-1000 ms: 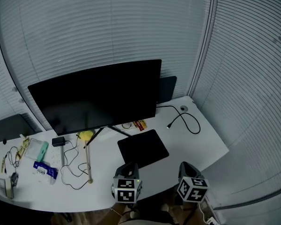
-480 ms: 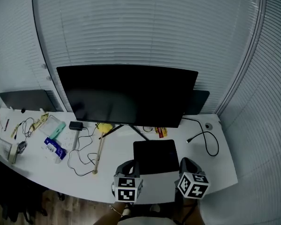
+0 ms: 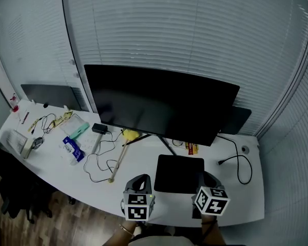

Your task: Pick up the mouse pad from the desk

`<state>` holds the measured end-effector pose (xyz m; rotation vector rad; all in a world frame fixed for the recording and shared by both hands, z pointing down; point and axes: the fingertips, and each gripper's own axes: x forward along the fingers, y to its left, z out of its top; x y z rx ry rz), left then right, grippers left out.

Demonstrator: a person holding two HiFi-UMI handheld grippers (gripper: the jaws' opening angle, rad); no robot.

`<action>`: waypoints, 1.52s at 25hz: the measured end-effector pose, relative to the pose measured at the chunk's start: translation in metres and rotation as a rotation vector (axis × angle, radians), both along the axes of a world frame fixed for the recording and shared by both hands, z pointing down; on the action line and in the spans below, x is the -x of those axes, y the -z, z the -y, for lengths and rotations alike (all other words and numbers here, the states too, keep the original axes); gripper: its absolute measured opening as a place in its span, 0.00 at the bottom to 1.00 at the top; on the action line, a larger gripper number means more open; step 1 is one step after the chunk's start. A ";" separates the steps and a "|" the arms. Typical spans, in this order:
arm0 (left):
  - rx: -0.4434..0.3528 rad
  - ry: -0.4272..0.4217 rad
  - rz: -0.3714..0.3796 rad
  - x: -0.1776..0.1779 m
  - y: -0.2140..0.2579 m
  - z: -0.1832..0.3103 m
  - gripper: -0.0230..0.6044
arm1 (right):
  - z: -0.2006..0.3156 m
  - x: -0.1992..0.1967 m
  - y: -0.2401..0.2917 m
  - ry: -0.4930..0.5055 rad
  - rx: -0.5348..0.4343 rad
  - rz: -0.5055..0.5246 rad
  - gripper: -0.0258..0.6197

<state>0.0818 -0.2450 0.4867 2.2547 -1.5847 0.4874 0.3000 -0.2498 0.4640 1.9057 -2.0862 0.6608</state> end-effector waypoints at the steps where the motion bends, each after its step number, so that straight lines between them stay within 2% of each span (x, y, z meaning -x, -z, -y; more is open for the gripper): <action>1: 0.002 0.012 -0.004 0.003 -0.001 0.000 0.06 | 0.001 0.003 0.000 0.014 0.001 -0.006 0.09; 7: 0.019 0.015 -0.018 0.000 -0.005 0.001 0.06 | -0.002 0.008 0.001 0.038 0.018 -0.034 0.09; 12: 0.009 0.005 -0.033 -0.008 -0.004 0.004 0.06 | -0.005 -0.002 0.000 0.000 0.017 -0.051 0.09; 20: 0.019 0.003 -0.012 -0.015 -0.014 0.005 0.06 | -0.010 -0.011 -0.014 -0.030 0.037 -0.017 0.09; 27: 0.052 -0.010 -0.039 -0.020 -0.026 0.004 0.07 | -0.013 -0.015 -0.028 -0.033 0.060 0.003 0.10; 28: 0.058 -0.012 -0.040 -0.021 -0.027 0.004 0.09 | -0.013 -0.016 -0.029 -0.036 0.064 0.003 0.10; 30: 0.078 -0.018 -0.048 -0.023 -0.031 0.004 0.29 | -0.014 -0.018 -0.031 -0.041 0.070 0.004 0.10; 34: 0.113 -0.017 -0.044 -0.023 -0.042 0.004 0.29 | -0.014 -0.019 -0.039 -0.046 0.087 0.006 0.11; 37: 0.124 -0.010 -0.043 -0.021 -0.048 0.006 0.30 | -0.013 -0.020 -0.047 -0.046 0.107 0.009 0.26; 38: 0.128 -0.006 -0.041 -0.021 -0.050 0.006 0.31 | -0.014 -0.020 -0.049 -0.046 0.113 0.008 0.26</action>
